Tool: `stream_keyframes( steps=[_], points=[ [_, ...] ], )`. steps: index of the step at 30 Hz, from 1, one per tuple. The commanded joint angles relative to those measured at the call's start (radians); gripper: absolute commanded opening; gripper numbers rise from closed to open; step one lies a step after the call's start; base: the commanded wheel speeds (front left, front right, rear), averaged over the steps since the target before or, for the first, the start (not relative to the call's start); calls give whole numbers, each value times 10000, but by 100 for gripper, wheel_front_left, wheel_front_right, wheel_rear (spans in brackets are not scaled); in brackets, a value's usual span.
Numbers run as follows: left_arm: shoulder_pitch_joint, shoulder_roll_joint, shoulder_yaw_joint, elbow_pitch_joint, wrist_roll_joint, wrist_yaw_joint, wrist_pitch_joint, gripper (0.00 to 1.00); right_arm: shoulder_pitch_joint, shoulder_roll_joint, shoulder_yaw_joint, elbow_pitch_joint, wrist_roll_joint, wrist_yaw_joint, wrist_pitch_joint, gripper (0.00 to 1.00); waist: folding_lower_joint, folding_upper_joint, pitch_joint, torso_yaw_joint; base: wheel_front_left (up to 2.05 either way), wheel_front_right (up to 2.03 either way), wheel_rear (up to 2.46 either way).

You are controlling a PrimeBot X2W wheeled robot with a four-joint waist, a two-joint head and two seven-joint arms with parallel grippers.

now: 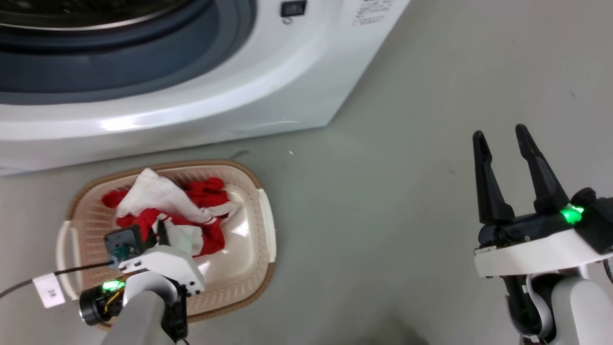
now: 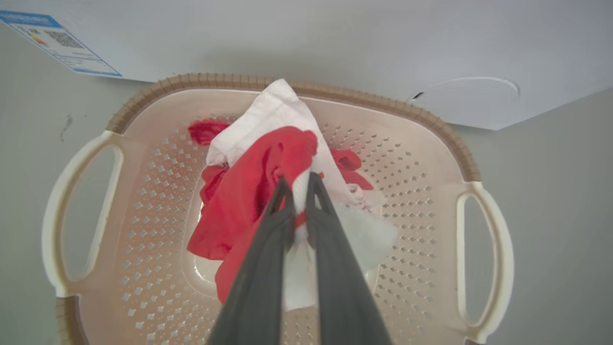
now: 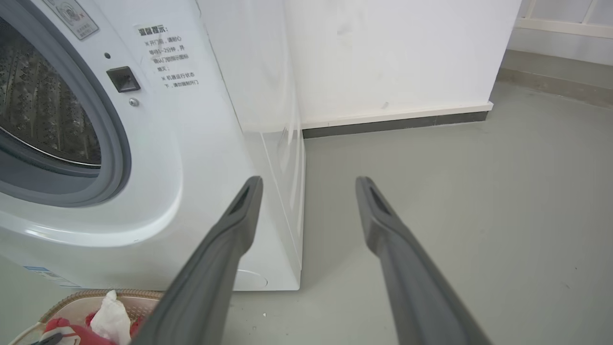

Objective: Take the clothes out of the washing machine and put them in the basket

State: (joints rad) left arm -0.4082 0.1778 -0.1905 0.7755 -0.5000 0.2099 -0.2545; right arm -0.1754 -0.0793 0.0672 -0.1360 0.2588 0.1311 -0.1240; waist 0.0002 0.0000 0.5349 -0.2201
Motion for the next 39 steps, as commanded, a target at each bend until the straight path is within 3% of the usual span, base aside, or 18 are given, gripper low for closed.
stream_keyframes(
  steps=[1,14,24,25,26,27,28,39],
  points=[
    [-299,96,73,350,-37,-61,-56,0,-226,-58,87,48,70,-7,-121,100,-2,0,569,-493,0,0,0],
    [-1545,102,594,3325,-243,-191,-105,0,-780,-340,687,563,419,-7,-695,100,-2,0,1580,-1141,0,0,0],
    [-1605,-38,924,4348,-507,-335,-107,0,-788,-395,746,844,452,-7,-847,100,-2,0,1478,-1234,0,0,0],
    [-1583,-85,951,4376,-534,-348,-108,18,-755,-375,747,886,428,-7,-853,100,-2,0,1388,-1200,0,0,0],
    [-1567,-112,989,4369,-559,-349,-108,48,-726,-353,757,897,434,-7,-869,100,-2,0,1289,-1156,0,0,0],
    [-1528,-140,997,4384,-541,-379,-108,89,-705,-335,770,917,424,-7,-865,100,-2,0,1179,-1116,0,0,0],
    [-1476,-189,1020,4391,-554,-425,-108,100,-692,-317,775,939,403,-7,-866,100,-2,0,1048,-1073,0,0,0],
    [-779,-366,1133,3884,-370,-1108,-109,100,-180,-120,320,1090,10,-7,-644,100,-2,0,-982,-411,0,0,0]
  ],
)
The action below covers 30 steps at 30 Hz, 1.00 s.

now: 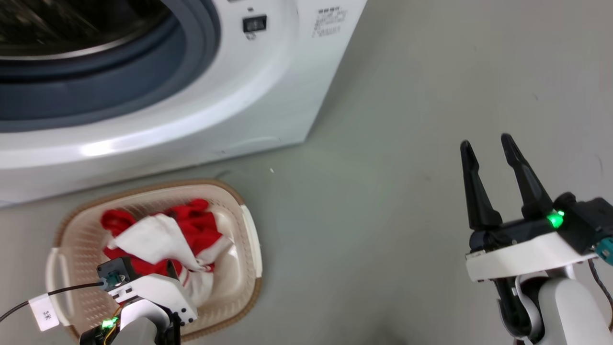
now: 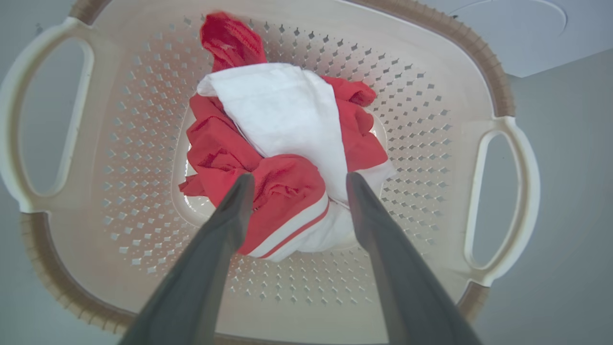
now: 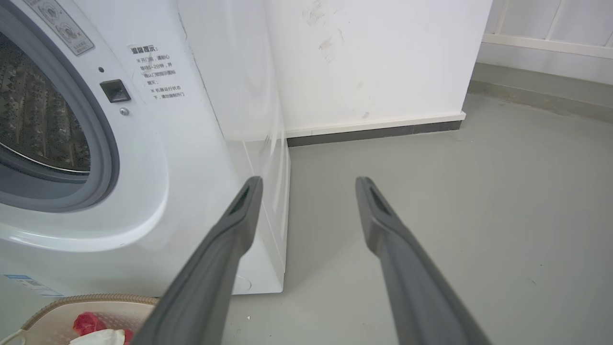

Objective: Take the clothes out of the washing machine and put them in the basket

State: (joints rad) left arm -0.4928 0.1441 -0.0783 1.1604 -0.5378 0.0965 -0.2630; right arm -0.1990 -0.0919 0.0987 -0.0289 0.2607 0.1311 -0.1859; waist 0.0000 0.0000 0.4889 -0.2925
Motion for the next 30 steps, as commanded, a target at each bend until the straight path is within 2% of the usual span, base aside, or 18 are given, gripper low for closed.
stream_keyframes(
  steps=[1,13,23,30],
  points=[
    [133,-41,26,-90,43,-53,-24,100,144,38,-68,2,-60,-7,27,100,0,0,-708,400,0,0,0],
    [837,-136,240,-2652,1260,-327,-23,100,989,332,-766,-416,-687,-7,594,100,0,0,-2350,1331,0,0,0],
    [1398,-334,340,-5981,2722,-260,-25,100,1557,407,-1104,-747,-1094,-7,910,100,0,0,-3124,2040,0,0,0],
    [2102,-417,278,-8049,3423,-190,-25,100,1931,418,-1070,-795,-1421,-7,1099,100,0,0,-3673,2298,0,0,0]
  ],
)
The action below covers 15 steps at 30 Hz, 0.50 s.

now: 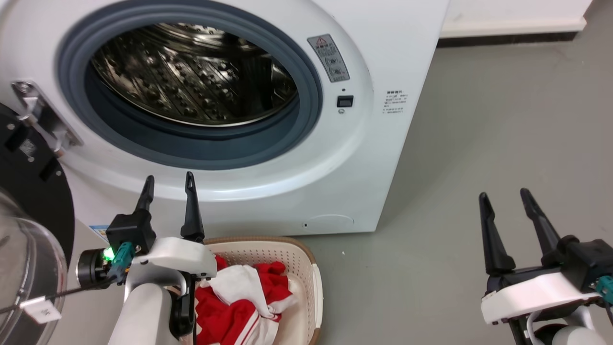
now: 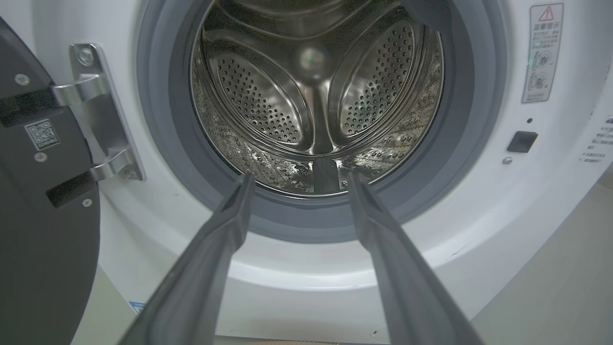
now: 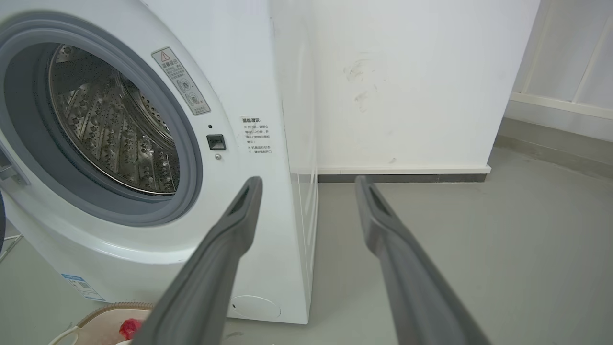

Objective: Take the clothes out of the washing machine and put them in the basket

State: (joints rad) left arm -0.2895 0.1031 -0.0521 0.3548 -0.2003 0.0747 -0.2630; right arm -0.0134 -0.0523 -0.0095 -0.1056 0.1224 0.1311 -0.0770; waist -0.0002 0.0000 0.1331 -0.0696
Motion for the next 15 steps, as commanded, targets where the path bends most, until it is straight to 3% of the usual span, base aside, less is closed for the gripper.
stream_keyframes(
  steps=[1,15],
  points=[
    [198,-1,9,-254,109,34,-25,100,134,22,40,-8,-67,-7,34,100,2,0,-198,89,0,0,0],
    [2250,466,-601,-2637,906,283,833,100,1136,25,-84,-15,-221,-7,115,100,2,0,-1330,319,0,0,0]
  ],
)
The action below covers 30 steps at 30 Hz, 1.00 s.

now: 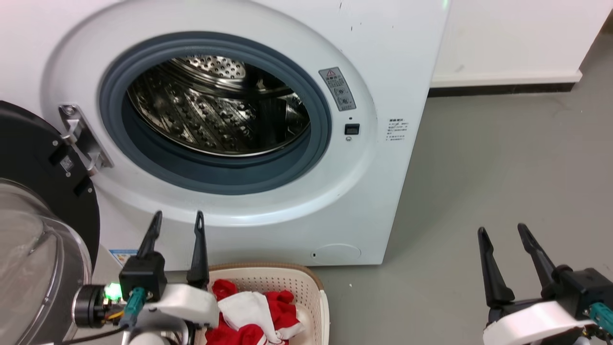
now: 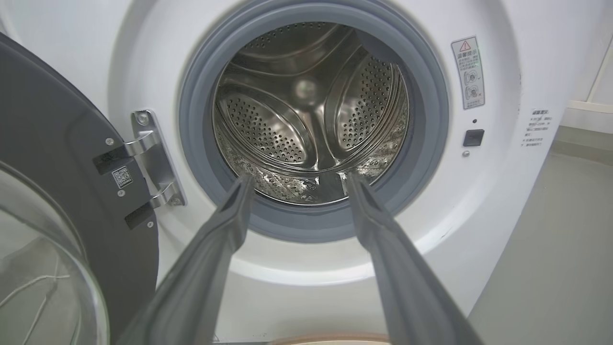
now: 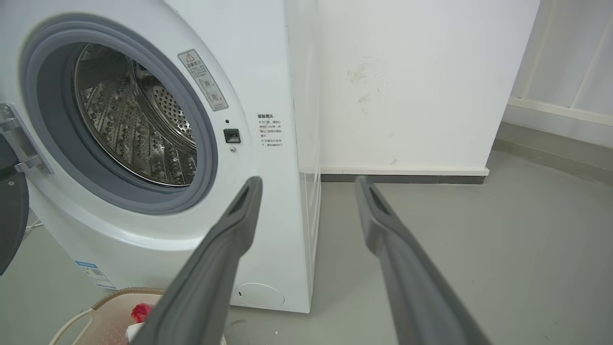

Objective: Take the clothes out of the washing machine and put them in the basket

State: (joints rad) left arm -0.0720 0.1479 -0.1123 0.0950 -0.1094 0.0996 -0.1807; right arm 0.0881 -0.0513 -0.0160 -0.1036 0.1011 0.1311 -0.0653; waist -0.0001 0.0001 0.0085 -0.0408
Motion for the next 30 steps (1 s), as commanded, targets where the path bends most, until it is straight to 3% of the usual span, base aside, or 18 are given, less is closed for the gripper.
stream_keyframes(
  steps=[1,12,30],
  points=[
    [224,61,-11,-179,12,50,113,100,198,16,-29,-56,1,-7,12,100,1,-1,-125,49,0,0,0],
    [1020,168,26,-680,-284,109,714,100,613,17,-15,-283,-93,-7,92,100,1,-1,-367,223,0,0,0],
    [677,225,-85,-460,-429,207,693,100,510,18,43,-424,-81,-7,122,100,1,-1,-293,236,0,0,0]
  ],
)
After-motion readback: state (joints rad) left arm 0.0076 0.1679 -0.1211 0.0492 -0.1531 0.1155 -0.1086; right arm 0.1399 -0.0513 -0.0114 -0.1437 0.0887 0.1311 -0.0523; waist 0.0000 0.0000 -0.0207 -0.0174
